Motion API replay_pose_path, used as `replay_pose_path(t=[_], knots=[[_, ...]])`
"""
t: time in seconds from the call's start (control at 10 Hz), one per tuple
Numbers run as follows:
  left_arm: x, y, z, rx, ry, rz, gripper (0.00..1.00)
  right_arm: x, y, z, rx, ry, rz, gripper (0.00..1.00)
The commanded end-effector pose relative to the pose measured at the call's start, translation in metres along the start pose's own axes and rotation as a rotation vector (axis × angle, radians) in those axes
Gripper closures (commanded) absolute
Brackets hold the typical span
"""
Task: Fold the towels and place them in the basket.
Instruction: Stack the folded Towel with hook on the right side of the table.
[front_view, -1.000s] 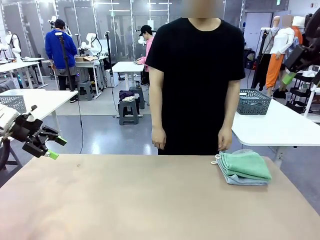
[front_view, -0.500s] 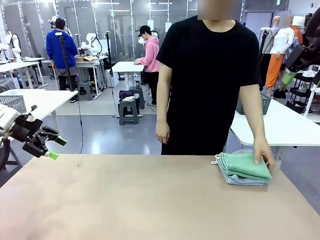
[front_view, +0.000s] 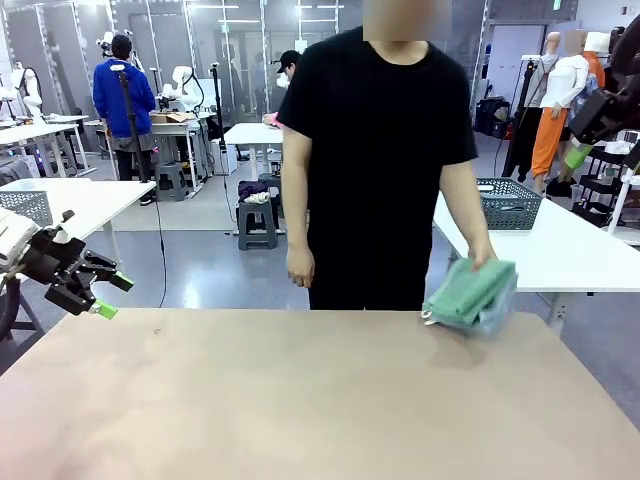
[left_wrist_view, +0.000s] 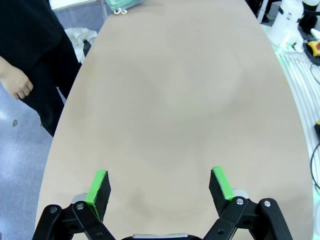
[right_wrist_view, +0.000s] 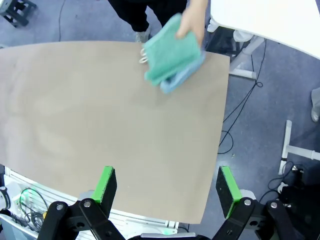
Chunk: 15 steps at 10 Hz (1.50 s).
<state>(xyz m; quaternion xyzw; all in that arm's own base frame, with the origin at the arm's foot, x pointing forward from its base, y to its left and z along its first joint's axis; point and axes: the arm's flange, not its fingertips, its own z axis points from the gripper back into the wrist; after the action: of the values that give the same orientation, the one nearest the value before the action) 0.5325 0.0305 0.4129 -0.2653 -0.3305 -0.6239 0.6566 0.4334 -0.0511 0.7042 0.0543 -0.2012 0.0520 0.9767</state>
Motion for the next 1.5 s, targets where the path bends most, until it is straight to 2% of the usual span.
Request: replay_pose_path(t=[0.0,1.4], knots=[[0.0012,0.0001,0.0007,0.001,0.0,-0.005,0.0,0.001,-0.0012,0.0009,0.008,0.005,0.011,0.0],[0.0012,0.0001,0.0007,0.001,0.0,-0.005,0.0,0.001,-0.0012,0.0009,0.008,0.005,0.011,0.0]])
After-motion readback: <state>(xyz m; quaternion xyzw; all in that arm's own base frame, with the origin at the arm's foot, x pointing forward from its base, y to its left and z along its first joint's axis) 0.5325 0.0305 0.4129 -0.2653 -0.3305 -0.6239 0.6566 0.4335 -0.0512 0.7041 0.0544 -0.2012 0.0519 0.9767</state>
